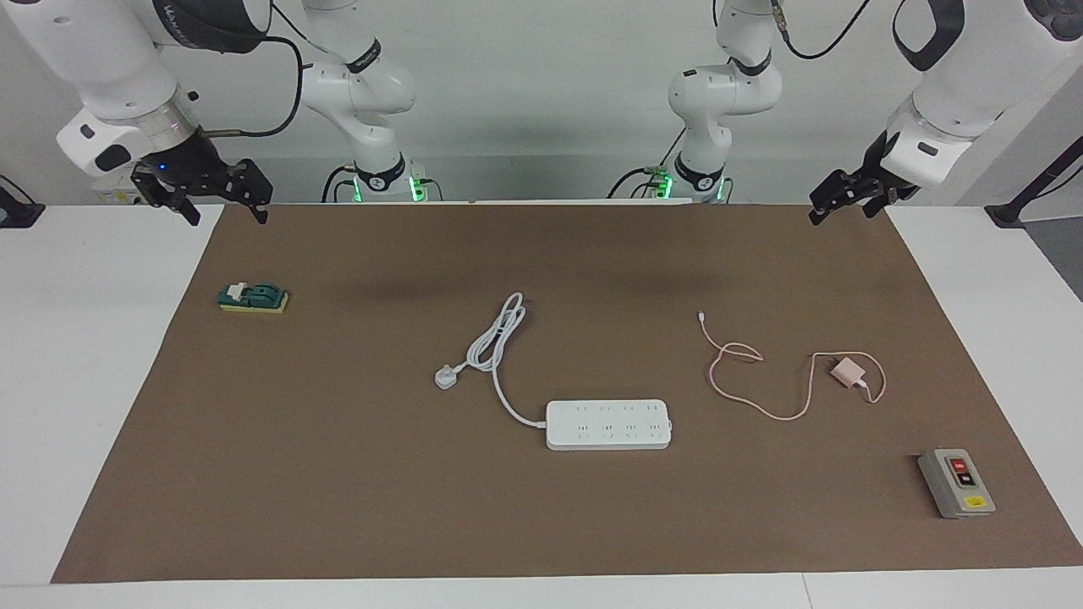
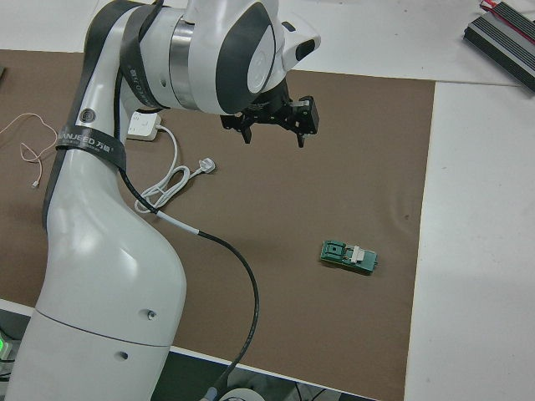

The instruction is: Unplug charger and place it aside

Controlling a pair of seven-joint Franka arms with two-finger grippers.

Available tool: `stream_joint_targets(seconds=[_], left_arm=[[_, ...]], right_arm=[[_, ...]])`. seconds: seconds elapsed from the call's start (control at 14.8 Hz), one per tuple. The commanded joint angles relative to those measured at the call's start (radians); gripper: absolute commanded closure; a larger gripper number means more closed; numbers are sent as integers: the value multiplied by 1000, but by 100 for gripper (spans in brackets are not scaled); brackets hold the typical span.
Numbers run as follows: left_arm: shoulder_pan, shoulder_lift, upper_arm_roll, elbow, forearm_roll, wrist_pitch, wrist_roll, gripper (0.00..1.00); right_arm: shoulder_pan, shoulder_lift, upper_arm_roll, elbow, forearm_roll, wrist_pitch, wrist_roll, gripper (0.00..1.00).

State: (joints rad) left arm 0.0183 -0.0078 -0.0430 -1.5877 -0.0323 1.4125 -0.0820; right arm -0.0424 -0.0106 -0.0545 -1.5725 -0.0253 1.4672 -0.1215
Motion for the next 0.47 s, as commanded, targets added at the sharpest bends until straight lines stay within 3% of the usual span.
stream_joint_targets(seconds=[0.0, 0.4], left_arm=[[-34, 19, 5, 32, 17, -18, 56, 0], [-47, 25, 6, -8, 9, 40, 74, 0]], right_arm=[[-10, -29, 19, -34, -15, 22, -4, 0], [-5, -29, 21, -31, -10, 25, 16, 0]])
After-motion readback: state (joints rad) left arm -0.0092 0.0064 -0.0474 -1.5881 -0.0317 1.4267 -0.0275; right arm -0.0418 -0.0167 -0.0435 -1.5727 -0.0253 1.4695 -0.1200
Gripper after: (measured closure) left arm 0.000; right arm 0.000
